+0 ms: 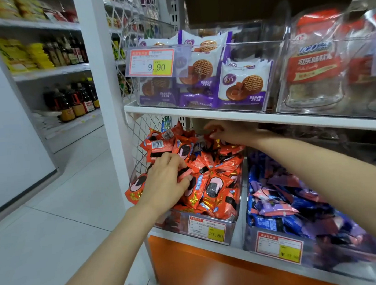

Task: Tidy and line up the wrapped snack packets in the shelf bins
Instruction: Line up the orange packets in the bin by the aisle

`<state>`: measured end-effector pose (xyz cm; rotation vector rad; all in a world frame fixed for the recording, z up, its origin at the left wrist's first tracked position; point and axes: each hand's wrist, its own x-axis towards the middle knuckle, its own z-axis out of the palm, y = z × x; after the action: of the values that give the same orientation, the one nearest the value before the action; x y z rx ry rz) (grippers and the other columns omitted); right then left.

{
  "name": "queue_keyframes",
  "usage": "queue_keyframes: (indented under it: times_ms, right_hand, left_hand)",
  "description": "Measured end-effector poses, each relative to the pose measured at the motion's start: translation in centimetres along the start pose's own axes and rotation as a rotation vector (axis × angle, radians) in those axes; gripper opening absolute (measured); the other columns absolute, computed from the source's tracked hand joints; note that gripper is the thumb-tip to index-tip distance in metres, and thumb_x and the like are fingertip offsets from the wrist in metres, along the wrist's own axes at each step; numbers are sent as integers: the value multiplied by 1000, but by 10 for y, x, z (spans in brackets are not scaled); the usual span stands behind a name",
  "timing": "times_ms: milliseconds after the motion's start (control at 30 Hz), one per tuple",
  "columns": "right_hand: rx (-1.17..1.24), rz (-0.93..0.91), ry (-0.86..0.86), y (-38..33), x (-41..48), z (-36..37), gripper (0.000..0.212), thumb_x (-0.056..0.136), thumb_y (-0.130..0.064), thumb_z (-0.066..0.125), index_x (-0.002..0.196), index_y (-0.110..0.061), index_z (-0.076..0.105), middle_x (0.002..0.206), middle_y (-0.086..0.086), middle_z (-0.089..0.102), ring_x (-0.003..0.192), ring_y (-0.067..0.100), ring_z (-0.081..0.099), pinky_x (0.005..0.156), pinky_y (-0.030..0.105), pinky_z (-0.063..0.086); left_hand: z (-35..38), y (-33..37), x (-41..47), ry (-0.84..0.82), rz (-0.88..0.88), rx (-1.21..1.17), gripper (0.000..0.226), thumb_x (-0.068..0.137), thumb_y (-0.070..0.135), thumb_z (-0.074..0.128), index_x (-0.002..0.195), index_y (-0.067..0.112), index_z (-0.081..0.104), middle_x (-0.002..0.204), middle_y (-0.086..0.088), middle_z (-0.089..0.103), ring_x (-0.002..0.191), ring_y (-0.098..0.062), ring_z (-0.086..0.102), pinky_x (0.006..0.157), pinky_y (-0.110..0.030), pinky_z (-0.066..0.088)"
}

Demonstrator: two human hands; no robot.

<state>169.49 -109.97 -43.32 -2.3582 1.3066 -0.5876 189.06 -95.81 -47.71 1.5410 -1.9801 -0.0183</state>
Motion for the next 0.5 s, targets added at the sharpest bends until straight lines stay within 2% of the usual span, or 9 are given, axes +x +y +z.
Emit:
queue_keyframes:
  times_ms: [33,100,167,233,300,367,433,500]
  right_hand:
    - [-50,1,-41,-5,8,6,40,94,1,49,133,-3,46,123,12,54,90,6,61,75,11,42]
    - [-162,17,-150,-9,20,15,55,92,0,51,142,-13,37,139,10,47,114,25,54,91,29,44]
    - [-268,34,-214,-8,26,22,55,90,-3,55,141,-14,39,137,8,48,122,31,49,94,32,43]
    - [-349,20,-163,-5,26,21,32,90,-9,57,123,-8,55,121,10,58,112,30,54,82,28,41]
    - [-375,-22,-81,3,24,16,18,87,-13,61,104,-7,62,105,10,61,98,28,56,77,31,43]
    - [-308,-63,-46,13,18,9,13,84,-16,67,94,-10,61,95,4,57,92,26,56,77,35,45]
    - [-188,-89,-1,17,7,2,16,83,-16,69,93,-14,57,91,1,53,86,20,53,71,30,42]
    - [-114,-119,71,18,-9,-4,18,82,-20,71,93,-18,57,92,-1,56,87,16,54,74,28,43]
  left_hand:
    - [0,1,0,3,1,0,28,87,30,61,109,13,56,117,0,48,110,-17,43,91,-27,34]
    - [-1,1,1,12,13,6,27,88,30,61,109,13,56,118,0,48,110,-16,42,91,-26,34]
    - [-2,0,1,17,17,7,27,89,30,60,109,14,56,119,1,48,111,-16,42,90,-25,33]
    - [-2,-1,1,15,22,4,27,89,30,59,110,14,56,121,1,47,112,-15,42,91,-25,33]
    - [-2,-2,1,8,23,0,27,89,30,59,110,14,56,121,1,47,113,-16,42,92,-27,35]
    - [-2,-2,2,-1,16,-5,26,90,31,58,110,14,55,121,1,47,113,-16,43,93,-29,37]
    - [-2,-1,3,-6,7,-16,27,91,32,57,111,15,55,121,2,47,113,-15,43,94,-29,38]
    - [-3,1,3,-4,10,-28,28,91,31,57,114,16,54,121,3,48,114,-14,42,94,-27,37]
